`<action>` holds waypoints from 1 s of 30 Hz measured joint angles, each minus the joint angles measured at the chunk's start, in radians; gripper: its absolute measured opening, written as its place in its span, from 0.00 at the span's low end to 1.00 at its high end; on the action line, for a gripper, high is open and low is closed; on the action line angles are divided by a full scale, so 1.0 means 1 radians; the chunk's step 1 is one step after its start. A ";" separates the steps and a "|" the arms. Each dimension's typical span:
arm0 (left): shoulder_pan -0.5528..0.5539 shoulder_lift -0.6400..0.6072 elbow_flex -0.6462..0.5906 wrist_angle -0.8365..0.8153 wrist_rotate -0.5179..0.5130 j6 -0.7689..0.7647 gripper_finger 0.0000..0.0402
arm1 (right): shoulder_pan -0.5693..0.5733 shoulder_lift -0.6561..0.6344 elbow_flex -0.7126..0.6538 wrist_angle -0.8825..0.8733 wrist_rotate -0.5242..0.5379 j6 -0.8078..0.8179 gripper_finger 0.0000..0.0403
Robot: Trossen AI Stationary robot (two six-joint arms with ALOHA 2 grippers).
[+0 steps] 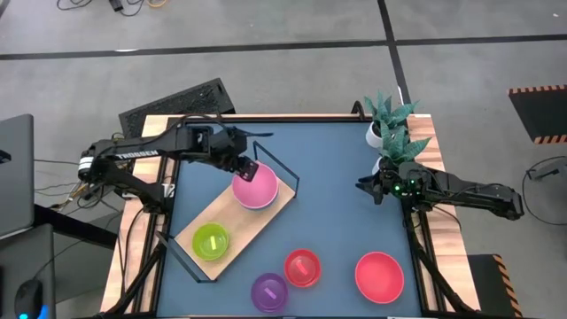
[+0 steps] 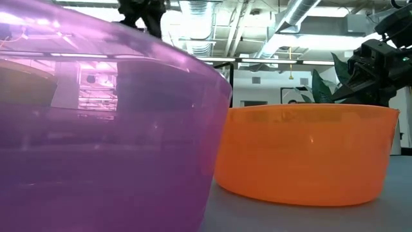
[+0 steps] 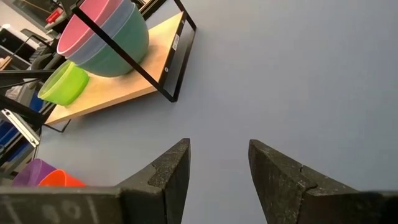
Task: Place and stack bowls onto a shelf
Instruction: Stack the large orange bowl on top of the pink bowl on the shelf
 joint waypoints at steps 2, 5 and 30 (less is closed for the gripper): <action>-0.034 0.000 0.023 0.019 0.009 0.029 0.41 | 0.000 0.000 0.000 0.000 0.000 0.000 0.47; -0.101 0.000 0.052 0.075 0.021 0.076 0.41 | 0.000 0.000 0.000 0.000 -0.003 0.000 0.47; -0.412 0.260 0.061 0.669 -0.128 0.078 0.41 | 0.002 0.002 0.001 -0.005 -0.059 -0.003 0.47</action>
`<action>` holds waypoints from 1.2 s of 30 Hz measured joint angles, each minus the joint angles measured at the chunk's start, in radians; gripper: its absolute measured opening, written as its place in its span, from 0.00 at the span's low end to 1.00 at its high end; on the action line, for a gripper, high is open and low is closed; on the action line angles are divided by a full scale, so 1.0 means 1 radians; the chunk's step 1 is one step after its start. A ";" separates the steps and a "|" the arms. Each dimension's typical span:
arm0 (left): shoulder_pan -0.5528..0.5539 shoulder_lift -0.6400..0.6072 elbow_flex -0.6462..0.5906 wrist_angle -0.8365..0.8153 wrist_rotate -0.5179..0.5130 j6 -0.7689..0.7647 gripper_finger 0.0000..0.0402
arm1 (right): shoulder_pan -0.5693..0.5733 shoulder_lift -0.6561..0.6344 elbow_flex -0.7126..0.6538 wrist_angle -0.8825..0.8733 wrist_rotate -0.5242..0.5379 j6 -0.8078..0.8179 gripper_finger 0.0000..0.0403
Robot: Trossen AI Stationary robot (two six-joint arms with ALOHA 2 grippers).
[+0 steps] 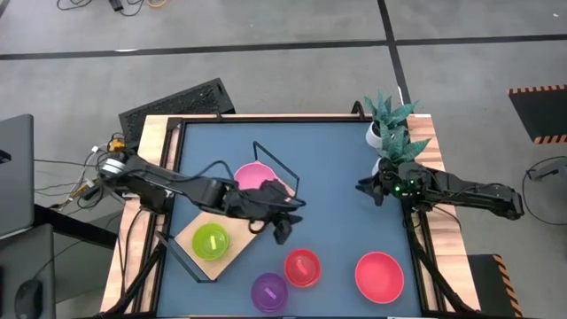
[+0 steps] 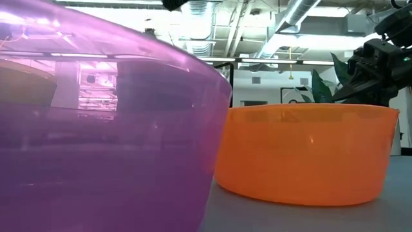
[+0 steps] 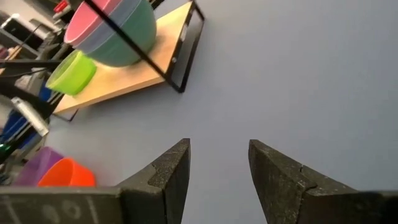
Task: Place and stack bowls onto a shelf
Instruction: Stack the large orange bowl on top of the pink bowl on the shelf
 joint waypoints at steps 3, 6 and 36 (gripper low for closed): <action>0.005 0.028 0.000 0.047 0.016 -0.001 0.41 | 0.000 0.009 0.000 0.005 -0.043 0.013 0.46; 0.007 0.026 0.000 0.070 0.026 -0.002 0.41 | 0.000 0.021 0.000 0.024 -0.112 0.052 0.41; 0.025 0.011 0.015 0.095 0.025 0.016 0.41 | 0.167 0.377 0.540 -0.430 -0.257 -0.034 0.05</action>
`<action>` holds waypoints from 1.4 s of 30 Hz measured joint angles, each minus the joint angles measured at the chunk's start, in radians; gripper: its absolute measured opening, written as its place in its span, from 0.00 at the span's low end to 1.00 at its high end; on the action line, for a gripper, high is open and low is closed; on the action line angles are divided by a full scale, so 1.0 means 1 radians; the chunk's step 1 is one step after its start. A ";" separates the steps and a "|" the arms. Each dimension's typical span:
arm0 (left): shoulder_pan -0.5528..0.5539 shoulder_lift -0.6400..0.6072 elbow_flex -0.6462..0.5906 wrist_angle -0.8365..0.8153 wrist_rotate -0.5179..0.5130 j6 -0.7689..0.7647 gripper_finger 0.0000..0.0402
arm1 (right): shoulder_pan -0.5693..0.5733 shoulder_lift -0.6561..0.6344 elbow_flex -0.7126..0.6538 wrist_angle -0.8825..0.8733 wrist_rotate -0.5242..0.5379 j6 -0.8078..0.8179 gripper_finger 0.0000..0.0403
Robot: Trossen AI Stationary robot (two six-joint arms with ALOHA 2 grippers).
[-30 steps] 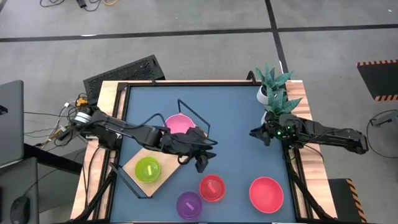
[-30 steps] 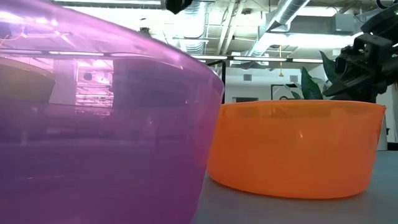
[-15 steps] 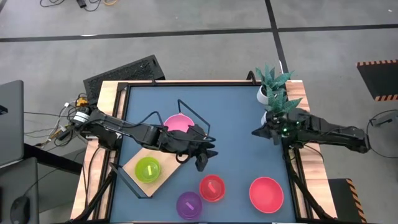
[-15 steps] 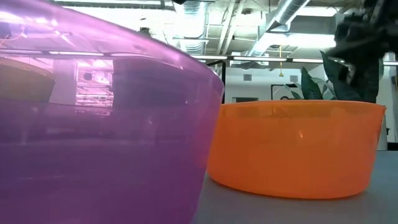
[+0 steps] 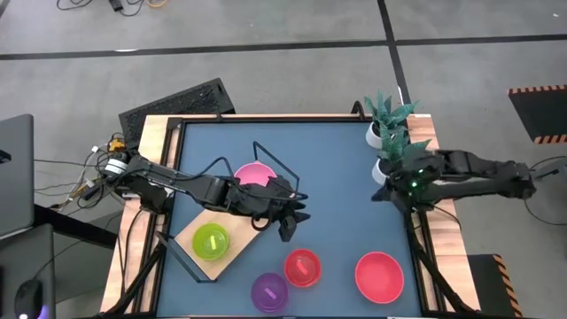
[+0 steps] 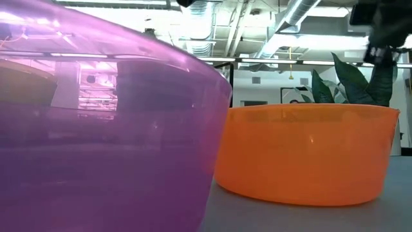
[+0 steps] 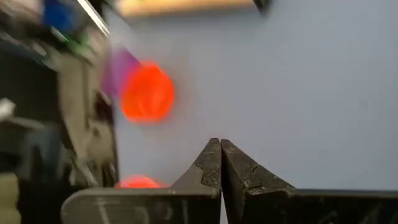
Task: Place and stack bowls onto a shelf
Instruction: Stack the large orange bowl on top of the pink bowl on the shelf
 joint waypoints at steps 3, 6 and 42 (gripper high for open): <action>0.000 0.000 0.000 -0.002 0.000 0.000 0.41 | 0.075 0.050 0.005 -0.110 0.019 0.059 0.05; 0.001 0.000 0.000 -0.002 0.018 -0.001 0.41 | 0.171 0.083 0.005 -0.169 0.040 0.145 0.05; 0.088 0.000 0.001 -0.020 0.000 0.034 0.41 | 1.006 0.619 0.006 0.311 0.365 0.903 0.05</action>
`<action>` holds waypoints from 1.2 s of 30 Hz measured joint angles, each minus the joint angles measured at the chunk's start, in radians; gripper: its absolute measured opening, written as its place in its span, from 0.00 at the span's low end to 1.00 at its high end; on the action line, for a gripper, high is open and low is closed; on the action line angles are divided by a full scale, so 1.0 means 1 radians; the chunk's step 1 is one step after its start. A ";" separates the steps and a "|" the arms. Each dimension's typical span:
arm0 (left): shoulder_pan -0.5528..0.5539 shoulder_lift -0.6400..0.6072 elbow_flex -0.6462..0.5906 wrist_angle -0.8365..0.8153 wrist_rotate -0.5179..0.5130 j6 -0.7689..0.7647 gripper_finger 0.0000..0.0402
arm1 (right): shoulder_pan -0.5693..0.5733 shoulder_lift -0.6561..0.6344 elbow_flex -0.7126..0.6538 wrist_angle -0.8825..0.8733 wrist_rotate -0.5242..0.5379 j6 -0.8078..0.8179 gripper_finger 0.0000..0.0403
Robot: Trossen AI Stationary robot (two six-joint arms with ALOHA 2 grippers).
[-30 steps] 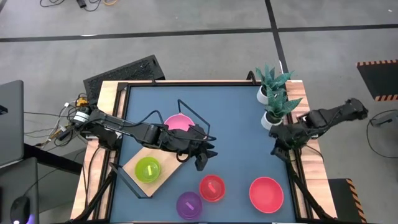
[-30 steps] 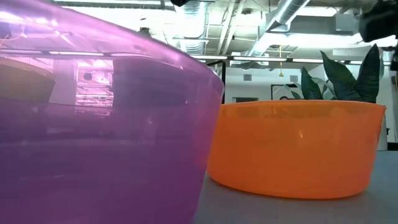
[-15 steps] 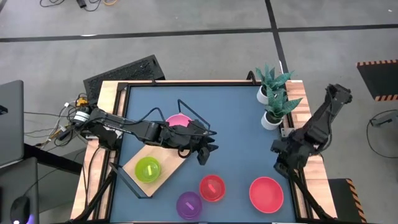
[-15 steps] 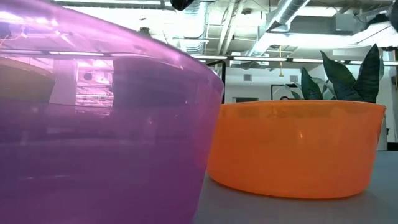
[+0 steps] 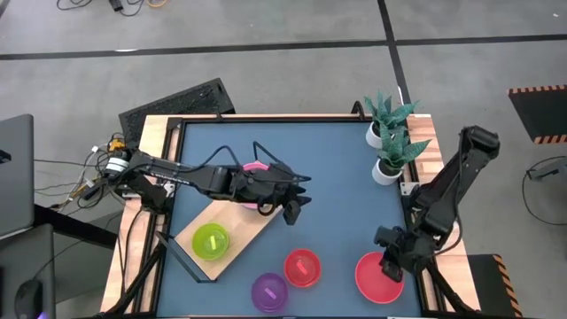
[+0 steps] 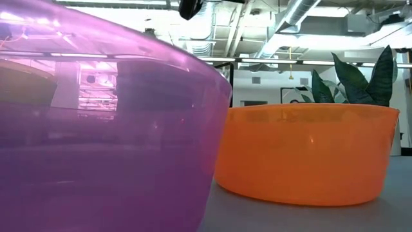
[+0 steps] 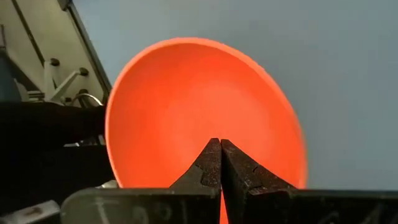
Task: Place and stack bowls onto a shelf
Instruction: Stack the large orange bowl on top of the pink bowl on the shelf
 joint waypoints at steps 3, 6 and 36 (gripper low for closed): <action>0.003 0.000 0.000 -0.001 0.003 0.008 0.41 | 0.000 0.044 0.000 0.024 -0.017 0.007 0.05; 0.002 0.000 0.000 -0.005 0.009 0.008 0.41 | 0.000 0.085 0.000 0.031 -0.030 0.007 0.05; 0.003 0.000 0.000 -0.132 0.027 0.000 0.41 | -0.477 0.351 -0.001 0.203 0.136 -0.685 0.05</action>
